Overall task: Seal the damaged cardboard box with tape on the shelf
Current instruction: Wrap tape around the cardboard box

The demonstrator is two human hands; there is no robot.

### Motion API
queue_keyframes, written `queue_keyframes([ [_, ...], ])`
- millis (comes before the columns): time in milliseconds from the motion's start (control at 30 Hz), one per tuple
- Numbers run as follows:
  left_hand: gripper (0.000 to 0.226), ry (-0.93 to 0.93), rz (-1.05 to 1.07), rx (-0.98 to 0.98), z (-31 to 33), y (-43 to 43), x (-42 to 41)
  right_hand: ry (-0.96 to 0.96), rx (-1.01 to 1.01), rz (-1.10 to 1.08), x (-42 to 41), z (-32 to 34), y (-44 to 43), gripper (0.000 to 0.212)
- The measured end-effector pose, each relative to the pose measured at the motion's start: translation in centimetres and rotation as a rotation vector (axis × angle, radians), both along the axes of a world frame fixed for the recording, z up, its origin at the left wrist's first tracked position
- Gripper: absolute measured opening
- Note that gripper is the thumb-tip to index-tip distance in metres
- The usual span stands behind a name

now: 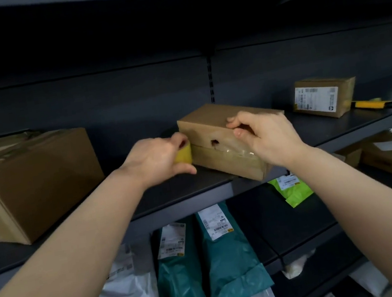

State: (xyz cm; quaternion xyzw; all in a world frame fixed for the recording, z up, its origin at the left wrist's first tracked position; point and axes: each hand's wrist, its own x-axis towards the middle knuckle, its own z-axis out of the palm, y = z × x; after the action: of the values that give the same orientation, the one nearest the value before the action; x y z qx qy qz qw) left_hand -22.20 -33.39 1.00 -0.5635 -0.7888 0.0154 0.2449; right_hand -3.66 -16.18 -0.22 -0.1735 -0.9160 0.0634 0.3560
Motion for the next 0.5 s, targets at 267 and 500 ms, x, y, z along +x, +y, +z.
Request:
queue_keyframes([
  [267, 0.075, 0.078, -0.005, -0.057, 1.1, -1.1, -1.6, -0.129, -0.087, 0.042, -0.2, 1.1, 1.2, 0.018],
  [500, 0.076, -0.197, -0.094, -0.105, 0.7, -1.4, -1.8, -0.191, -0.153, 0.044, 0.2, 1.4, 1.6, 0.03],
])
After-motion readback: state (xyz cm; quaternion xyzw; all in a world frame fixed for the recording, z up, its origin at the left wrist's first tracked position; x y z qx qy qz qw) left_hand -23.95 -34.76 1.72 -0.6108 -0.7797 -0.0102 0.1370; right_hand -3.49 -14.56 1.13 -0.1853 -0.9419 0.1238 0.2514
